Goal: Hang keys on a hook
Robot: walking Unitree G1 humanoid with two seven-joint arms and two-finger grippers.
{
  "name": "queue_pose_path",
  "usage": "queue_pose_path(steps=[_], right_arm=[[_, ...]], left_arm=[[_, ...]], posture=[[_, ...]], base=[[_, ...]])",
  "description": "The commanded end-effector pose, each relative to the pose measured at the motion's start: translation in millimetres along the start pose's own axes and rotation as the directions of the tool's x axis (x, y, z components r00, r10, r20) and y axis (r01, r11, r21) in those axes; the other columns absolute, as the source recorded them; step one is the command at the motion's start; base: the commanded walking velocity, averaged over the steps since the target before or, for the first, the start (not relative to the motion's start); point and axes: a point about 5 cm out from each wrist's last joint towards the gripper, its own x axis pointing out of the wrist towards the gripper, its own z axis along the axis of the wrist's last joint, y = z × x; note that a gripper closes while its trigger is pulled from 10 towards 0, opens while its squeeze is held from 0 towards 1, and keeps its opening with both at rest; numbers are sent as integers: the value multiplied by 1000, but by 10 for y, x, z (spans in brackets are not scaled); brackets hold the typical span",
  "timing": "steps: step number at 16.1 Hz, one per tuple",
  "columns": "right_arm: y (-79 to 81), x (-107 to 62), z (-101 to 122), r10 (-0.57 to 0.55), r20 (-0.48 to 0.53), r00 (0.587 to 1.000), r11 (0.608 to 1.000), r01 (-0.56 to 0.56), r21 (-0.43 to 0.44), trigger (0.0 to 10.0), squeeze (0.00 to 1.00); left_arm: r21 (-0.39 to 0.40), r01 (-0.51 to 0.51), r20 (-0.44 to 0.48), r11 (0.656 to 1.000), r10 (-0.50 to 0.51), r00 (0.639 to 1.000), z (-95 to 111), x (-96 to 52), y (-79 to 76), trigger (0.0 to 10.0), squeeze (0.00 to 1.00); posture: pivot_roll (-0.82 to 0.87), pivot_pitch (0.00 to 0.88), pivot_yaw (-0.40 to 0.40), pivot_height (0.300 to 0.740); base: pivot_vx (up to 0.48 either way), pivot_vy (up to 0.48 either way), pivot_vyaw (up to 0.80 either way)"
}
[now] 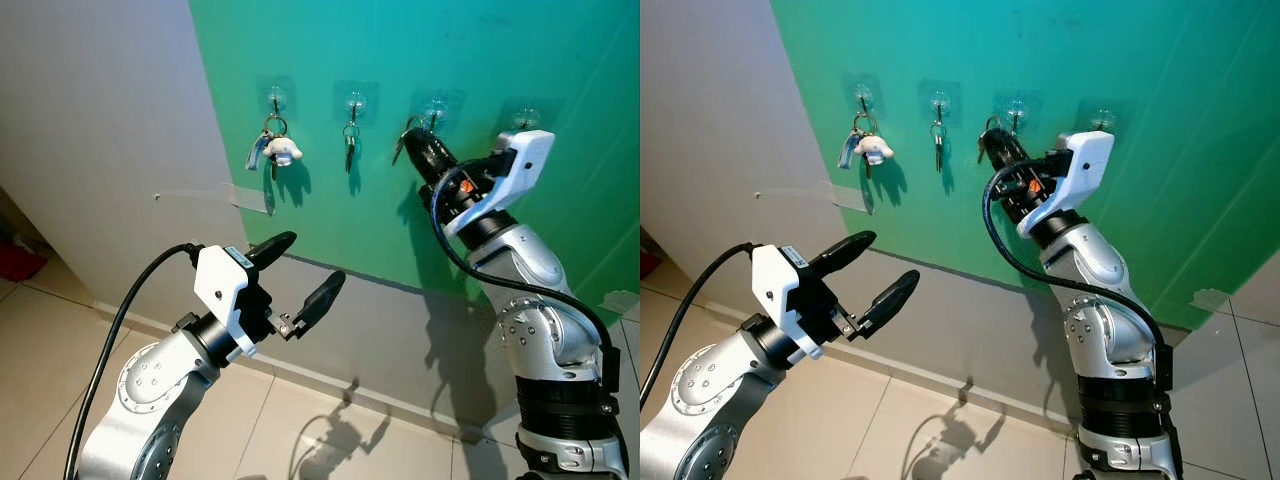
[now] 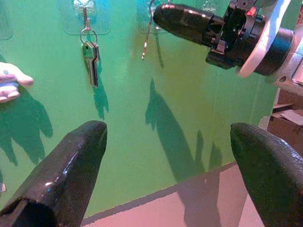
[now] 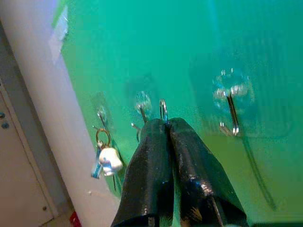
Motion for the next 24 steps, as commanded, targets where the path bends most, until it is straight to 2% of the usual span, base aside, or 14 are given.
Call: queue_pose_path(steps=[1,5,7,13,19,24], right_arm=[[-23,14,-11,-9,-17,1000,999,9,34,10000,0],[-64,1,-51,-40,-40,998,997,43,69,10000,0],[-109,2,-23,-76,-24,997,992,78,100,10000,0],[-121,34,37,-93,1,996,983,91,160,10000,0],[-139,47,-73,-103,-114,988,972,124,201,10000,0],[-153,40,-25,-122,-90,988,958,141,248,10000,0]], left_arm=[[10,12,-3,1000,-12,1000,28,-1,-15,10000,0],[8,10,-5,1000,-10,1000,22,-6,-14,10000,0],[7,11,-6,1000,-11,1000,21,-6,-16,10000,0],[6,13,-11,1000,-13,1000,21,-13,-16,10000,0],[4,15,-16,1000,-15,1000,17,-15,-17,10000,0],[4,17,-18,1000,-17,1000,19,-10,-11,10000,0]], posture=[[21,0,35,740],[19,0,37,740],[18,0,39,740],[21,0,39,740],[22,0,40,740],[22,0,44,740]], base=[[0,0,0],[0,0,0],[0,0,0],[0,0,0],[0,0,0],[0,0,0]])
